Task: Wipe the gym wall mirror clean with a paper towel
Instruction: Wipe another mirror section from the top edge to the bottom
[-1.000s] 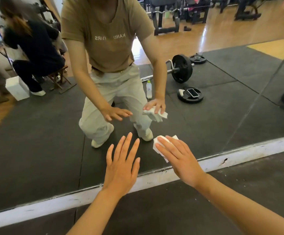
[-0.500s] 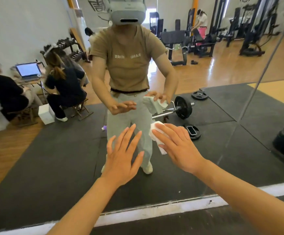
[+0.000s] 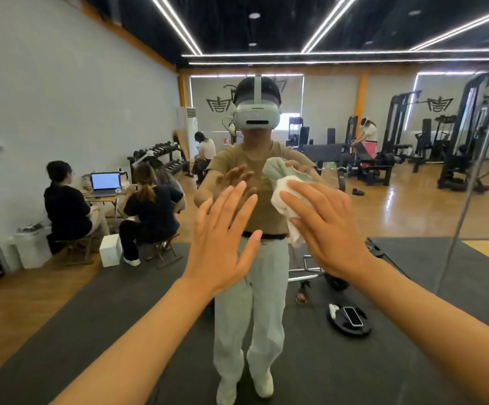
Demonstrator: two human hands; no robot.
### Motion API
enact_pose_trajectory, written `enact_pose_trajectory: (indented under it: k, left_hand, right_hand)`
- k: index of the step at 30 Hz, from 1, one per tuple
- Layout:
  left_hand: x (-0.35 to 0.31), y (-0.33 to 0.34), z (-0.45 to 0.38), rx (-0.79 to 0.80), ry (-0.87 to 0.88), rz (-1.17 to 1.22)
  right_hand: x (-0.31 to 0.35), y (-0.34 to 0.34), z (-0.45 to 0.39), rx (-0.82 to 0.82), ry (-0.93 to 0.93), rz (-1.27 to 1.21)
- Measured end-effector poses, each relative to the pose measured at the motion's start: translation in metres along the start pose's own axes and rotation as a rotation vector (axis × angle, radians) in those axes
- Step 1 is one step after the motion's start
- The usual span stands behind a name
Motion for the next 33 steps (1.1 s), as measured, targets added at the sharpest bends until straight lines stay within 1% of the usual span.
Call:
enact_pose_trajectory:
  k: [7, 11, 16, 18, 21, 23, 27, 33]
  left_hand:
    - [0.044, -0.024, -0.089, -0.142, 0.152, -0.079]
    - [0.066, -0.036, -0.156, -0.245, 0.204, -0.132]
    - [0.083, -0.057, -0.245, -0.392, 0.286, -0.233]
    - [0.088, -0.067, -0.279, -0.439, 0.266, -0.263]
    - [0.094, -0.084, -0.327, -0.502, 0.156, -0.234]
    - [0.099, -0.090, -0.356, -0.505, 0.095, -0.225]
    - [0.108, -0.094, -0.403, -0.484, 0.027, -0.245]
    - [0.110, -0.106, -0.471, -0.481, -0.026, -0.226]
  right_hand:
    - [-0.026, 0.012, -0.107, -0.122, -0.103, 0.091]
    - [-0.050, 0.020, -0.176, -0.166, -0.108, 0.168]
    - [-0.073, 0.011, -0.269, -0.313, -0.101, 0.252]
    - [-0.080, 0.007, -0.304, -0.350, -0.091, 0.277]
    - [-0.094, 0.003, -0.352, -0.380, -0.058, 0.313]
    - [-0.102, 0.004, -0.379, -0.366, -0.038, 0.325]
    - [-0.120, 0.009, -0.426, -0.352, -0.006, 0.357]
    - [-0.134, 0.026, -0.493, -0.377, -0.014, 0.430]
Point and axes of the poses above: each hand's wrist, its own z-axis away from the middle knuckle, its own y-axis out of the palm, x = y × z, the point moved 5 cm from there along -z, towards the middle knuckle, and after that the axes turned 12 degrees about -x, right-handed, at the moved point
